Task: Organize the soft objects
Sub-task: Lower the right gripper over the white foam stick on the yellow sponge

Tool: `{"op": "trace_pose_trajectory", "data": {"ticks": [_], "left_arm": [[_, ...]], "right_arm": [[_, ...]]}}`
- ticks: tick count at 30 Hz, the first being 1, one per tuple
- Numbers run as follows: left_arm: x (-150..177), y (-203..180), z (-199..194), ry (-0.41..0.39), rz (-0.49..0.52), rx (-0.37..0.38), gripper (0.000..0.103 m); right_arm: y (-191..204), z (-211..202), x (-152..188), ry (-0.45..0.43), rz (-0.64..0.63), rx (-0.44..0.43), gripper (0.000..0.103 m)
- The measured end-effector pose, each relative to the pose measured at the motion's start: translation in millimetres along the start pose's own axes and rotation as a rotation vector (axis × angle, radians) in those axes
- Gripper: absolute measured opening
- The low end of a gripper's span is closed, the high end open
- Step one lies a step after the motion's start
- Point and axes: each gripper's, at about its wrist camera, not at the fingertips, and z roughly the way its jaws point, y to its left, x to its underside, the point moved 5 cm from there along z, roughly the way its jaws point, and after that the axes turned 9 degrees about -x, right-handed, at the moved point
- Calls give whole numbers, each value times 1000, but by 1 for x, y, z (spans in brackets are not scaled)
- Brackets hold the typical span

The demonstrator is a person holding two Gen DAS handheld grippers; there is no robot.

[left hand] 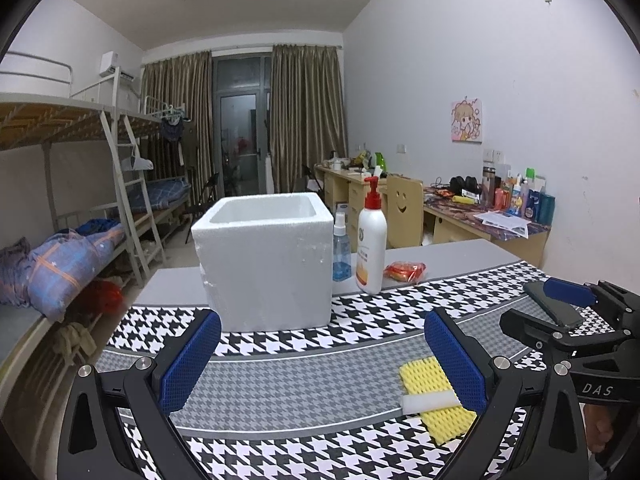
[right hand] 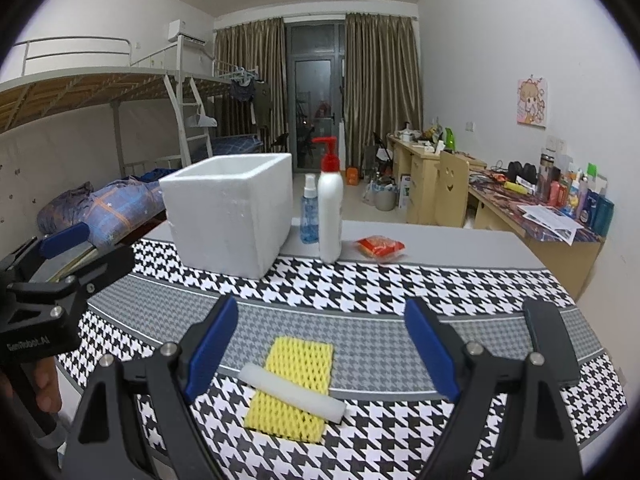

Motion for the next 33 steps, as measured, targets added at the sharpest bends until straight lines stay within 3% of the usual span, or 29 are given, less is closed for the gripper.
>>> {"op": "trace_pose_trajectory", "data": {"ticks": [14,33], "left_arm": [[17,-8,9,83,-17,56,102],[41,-17,36,184,17,50,102]], "right_arm": [[-8,9,23,59,11,-9,88],[-25,31,54,166,4,-53,88]]}}
